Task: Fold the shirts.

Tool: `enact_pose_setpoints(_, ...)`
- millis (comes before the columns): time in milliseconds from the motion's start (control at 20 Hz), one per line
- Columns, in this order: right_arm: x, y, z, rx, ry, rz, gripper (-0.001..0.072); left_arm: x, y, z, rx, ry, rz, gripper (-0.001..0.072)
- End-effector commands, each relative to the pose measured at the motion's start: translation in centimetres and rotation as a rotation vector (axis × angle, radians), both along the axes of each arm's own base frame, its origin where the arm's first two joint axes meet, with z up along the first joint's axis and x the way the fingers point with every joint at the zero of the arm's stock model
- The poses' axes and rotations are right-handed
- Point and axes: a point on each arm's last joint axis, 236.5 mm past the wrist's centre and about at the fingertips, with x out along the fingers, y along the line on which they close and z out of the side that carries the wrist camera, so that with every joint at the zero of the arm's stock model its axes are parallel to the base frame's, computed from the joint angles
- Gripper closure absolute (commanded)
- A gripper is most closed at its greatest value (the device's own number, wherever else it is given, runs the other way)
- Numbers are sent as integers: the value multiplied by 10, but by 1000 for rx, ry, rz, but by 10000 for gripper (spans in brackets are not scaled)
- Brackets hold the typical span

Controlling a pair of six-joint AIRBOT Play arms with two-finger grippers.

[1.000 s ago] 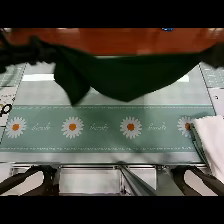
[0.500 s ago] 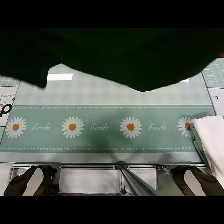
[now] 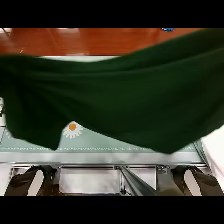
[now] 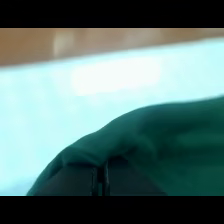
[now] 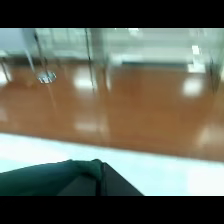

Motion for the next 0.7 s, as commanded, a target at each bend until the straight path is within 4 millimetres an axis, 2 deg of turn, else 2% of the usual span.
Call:
enact_pose_setpoints(0,28,-18,-67,53,187,-40,687,5,19,-106,50,283,49,691)
enact_pose_setpoints(100,66,-23,-118,93,295,-3,687,28,15,-169,-47,399,73,691)
enact_pose_setpoints(200,109,-41,-175,95,432,-2,687,60,17,-218,-149,462,139,691)
enact_pose_setpoints(250,131,-45,-200,130,498,7,687,77,21,-237,-188,483,179,691)
enact_pose_setpoints(300,155,-44,-221,190,539,36,687,96,26,-254,-224,508,217,691)
enact_pose_setpoints(400,203,-42,-251,345,570,62,687,131,35,-285,-284,551,290,691)
enact_pose_setpoints(500,246,-37,-279,493,599,74,687,157,38,-314,-336,614,329,691)
enact_pose_setpoints(650,285,-14,-325,607,670,98,686,180,28,-343,-406,709,327,691)
